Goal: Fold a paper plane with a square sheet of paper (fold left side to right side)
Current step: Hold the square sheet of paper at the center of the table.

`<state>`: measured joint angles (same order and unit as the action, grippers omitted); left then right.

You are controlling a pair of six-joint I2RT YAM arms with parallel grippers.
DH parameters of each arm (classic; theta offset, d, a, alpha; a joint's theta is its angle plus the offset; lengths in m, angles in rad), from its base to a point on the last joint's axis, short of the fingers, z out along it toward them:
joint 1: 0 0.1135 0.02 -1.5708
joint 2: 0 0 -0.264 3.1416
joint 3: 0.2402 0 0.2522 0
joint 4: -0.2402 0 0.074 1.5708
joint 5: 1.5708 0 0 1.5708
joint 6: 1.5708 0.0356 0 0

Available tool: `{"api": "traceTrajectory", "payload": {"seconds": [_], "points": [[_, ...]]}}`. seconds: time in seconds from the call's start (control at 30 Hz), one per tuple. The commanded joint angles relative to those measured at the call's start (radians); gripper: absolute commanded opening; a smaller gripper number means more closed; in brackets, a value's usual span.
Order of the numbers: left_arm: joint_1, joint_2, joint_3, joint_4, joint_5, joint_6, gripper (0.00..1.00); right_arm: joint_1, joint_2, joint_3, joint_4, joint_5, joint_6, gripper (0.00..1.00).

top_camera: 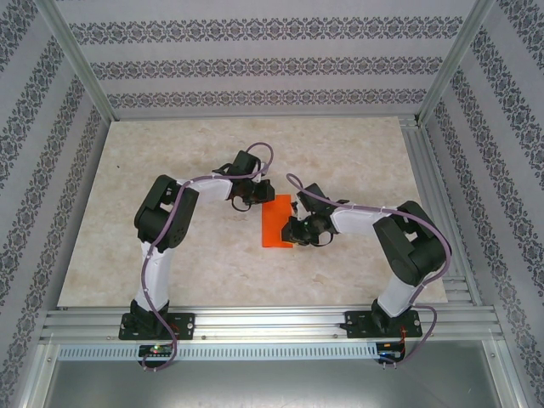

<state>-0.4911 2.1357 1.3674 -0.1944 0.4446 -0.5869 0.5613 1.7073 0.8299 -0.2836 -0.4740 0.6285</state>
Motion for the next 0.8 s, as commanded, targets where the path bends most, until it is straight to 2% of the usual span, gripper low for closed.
{"api": "traceTrajectory", "payload": {"seconds": [0.0, 0.13, 0.3, 0.53, 0.77], "points": [[0.011, 0.026, -0.046, 0.010, -0.029, 0.025, 0.14, -0.043, -0.064, 0.048, -0.041, -0.040, -0.015, 0.24], [0.009, 0.018, -0.062, 0.018, -0.032, 0.023, 0.14, -0.115, -0.086, 0.109, -0.032, -0.092, -0.018, 0.25], [0.005, 0.010, -0.069, 0.018, -0.034, 0.025, 0.14, -0.167, 0.005, 0.237, -0.041, -0.075, -0.037, 0.21], [0.002, 0.004, -0.067, 0.011, -0.041, 0.027, 0.14, -0.168, 0.221, 0.401, -0.008, -0.063, -0.005, 0.15], [0.001, -0.005, -0.067, 0.007, -0.039, 0.027, 0.14, -0.161, 0.333, 0.429, -0.020, -0.025, -0.005, 0.15]]}}
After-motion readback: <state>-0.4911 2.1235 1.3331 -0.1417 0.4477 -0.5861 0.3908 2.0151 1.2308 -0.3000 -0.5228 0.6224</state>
